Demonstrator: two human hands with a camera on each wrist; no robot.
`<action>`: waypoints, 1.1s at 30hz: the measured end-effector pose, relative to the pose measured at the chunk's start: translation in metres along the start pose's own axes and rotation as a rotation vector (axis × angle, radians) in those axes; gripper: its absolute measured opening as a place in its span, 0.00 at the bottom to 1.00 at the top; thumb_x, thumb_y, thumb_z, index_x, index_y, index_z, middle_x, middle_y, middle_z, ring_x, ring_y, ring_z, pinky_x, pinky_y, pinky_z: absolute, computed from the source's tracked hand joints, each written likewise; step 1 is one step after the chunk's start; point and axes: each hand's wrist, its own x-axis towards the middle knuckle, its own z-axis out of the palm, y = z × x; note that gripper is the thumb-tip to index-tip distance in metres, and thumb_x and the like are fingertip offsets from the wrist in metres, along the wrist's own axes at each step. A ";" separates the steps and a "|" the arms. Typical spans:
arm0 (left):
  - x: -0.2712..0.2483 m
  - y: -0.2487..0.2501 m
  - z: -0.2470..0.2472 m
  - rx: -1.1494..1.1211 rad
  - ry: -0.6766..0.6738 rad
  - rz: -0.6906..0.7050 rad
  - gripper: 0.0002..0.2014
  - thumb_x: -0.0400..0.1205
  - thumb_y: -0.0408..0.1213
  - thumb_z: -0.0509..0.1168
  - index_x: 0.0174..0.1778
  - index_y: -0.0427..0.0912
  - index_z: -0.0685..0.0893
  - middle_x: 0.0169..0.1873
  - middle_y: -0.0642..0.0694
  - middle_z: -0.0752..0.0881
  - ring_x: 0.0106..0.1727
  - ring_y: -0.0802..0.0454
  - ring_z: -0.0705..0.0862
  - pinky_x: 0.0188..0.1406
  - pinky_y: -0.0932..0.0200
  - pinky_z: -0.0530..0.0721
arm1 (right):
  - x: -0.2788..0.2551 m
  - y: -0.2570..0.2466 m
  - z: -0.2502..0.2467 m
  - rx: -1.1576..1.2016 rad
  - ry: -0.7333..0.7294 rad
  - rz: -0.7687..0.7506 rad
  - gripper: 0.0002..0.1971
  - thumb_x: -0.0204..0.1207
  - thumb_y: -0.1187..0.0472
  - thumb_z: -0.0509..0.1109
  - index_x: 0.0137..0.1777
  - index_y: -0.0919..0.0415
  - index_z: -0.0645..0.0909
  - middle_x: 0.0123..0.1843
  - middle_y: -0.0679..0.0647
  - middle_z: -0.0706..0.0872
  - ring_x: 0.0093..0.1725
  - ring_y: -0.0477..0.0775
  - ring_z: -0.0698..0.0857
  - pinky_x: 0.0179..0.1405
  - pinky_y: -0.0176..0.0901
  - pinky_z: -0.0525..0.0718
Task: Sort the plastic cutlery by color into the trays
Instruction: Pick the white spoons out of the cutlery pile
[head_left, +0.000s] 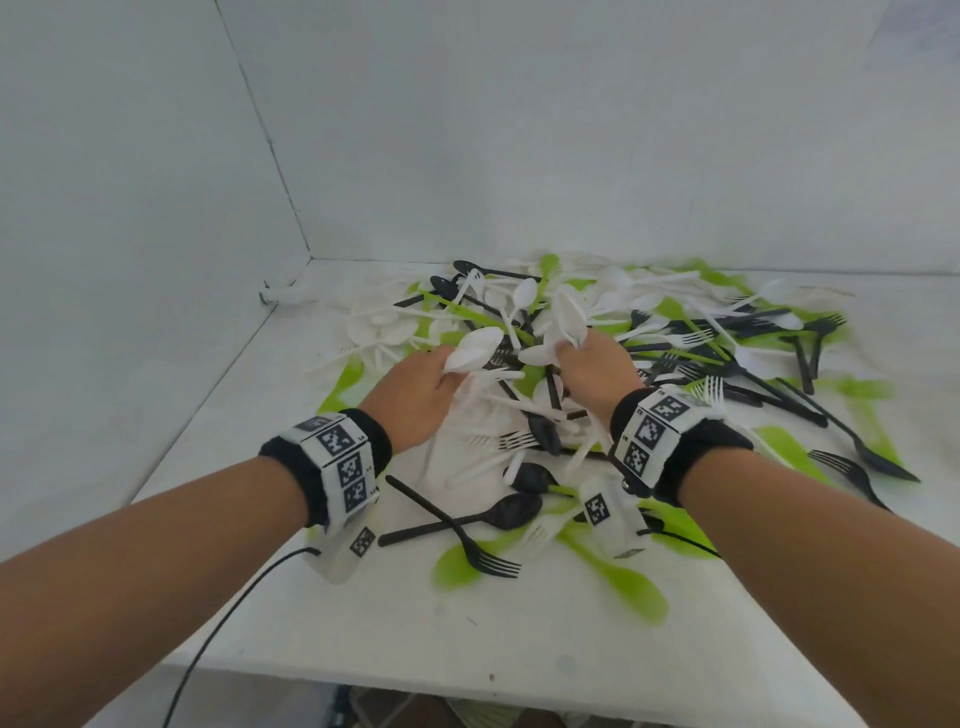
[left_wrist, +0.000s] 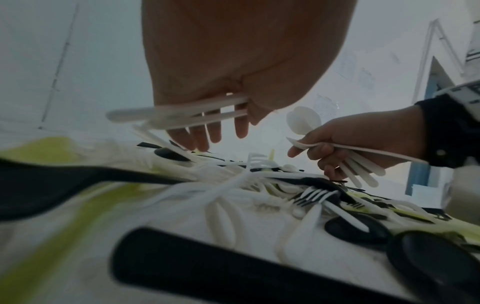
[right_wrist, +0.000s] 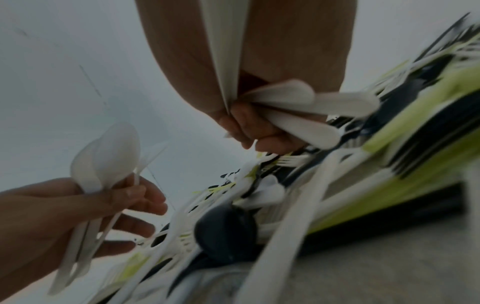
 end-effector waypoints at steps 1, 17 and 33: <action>0.003 0.001 0.003 0.033 0.033 0.032 0.09 0.92 0.39 0.56 0.61 0.41 0.78 0.48 0.41 0.83 0.48 0.41 0.83 0.45 0.48 0.77 | -0.001 0.004 -0.004 0.001 0.007 0.003 0.15 0.86 0.52 0.59 0.58 0.63 0.82 0.49 0.61 0.88 0.51 0.66 0.88 0.51 0.58 0.86; 0.060 0.056 0.062 0.396 -0.177 0.141 0.12 0.90 0.44 0.55 0.55 0.43 0.81 0.51 0.44 0.83 0.50 0.43 0.81 0.50 0.49 0.81 | -0.009 0.053 -0.064 -0.019 0.110 0.080 0.13 0.86 0.56 0.60 0.62 0.61 0.79 0.52 0.58 0.86 0.52 0.61 0.85 0.48 0.48 0.79; 0.078 0.081 0.063 0.085 -0.050 -0.069 0.09 0.90 0.41 0.57 0.54 0.38 0.74 0.43 0.41 0.83 0.42 0.41 0.81 0.39 0.50 0.74 | -0.008 0.071 -0.084 0.052 0.125 0.086 0.16 0.87 0.50 0.59 0.65 0.61 0.76 0.56 0.59 0.85 0.55 0.64 0.86 0.58 0.60 0.85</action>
